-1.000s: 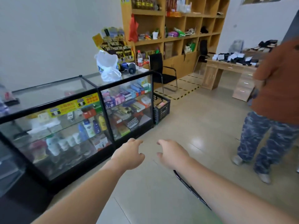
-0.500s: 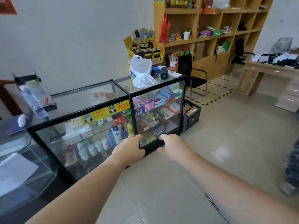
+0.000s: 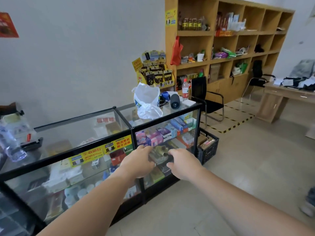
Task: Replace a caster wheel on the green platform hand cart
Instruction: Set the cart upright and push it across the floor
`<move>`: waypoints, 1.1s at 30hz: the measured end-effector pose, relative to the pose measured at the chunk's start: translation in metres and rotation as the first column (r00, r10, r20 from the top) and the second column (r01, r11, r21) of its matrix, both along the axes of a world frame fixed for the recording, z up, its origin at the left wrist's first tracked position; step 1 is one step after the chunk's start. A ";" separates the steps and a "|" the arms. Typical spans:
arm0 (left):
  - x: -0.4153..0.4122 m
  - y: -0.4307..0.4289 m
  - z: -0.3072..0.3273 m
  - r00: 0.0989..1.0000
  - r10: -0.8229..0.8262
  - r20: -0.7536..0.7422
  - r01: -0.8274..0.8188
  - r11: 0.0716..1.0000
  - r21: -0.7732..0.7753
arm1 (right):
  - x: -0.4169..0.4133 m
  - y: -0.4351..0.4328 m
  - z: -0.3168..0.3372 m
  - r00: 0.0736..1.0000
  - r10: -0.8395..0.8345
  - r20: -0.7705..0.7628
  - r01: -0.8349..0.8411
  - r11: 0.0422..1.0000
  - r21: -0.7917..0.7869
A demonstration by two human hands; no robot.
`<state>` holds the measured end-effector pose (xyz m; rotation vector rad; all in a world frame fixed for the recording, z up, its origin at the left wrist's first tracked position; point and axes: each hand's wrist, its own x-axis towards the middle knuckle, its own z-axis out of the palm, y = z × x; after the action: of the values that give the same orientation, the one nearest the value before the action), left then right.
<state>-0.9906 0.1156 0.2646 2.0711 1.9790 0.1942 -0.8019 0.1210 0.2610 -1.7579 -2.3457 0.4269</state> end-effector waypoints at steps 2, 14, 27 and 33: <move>0.009 0.038 0.007 1.000 -0.006 0.013 0.005 1.000 0.015 | 0.011 0.037 0.008 1.000 -0.006 0.008 0.006 1.000 0.022; 0.087 0.271 0.002 0.974 -0.226 0.019 0.225 0.974 0.034 | 0.084 0.232 0.007 0.971 -0.237 -0.023 0.238 0.971 0.034; 0.324 0.489 0.007 0.615 -0.788 -0.014 0.788 0.616 -0.018 | 0.273 0.331 -0.011 0.580 -0.814 -0.042 0.809 0.581 -0.093; 0.484 0.495 -0.021 0.347 -0.936 -0.055 0.936 0.350 -0.043 | 0.381 0.310 -0.038 0.283 -0.957 -0.058 0.950 0.288 -0.119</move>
<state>-0.5066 0.6108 0.2439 2.8475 0.4595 -0.1406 -0.4207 0.4307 0.2235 -2.6403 -0.7584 0.3385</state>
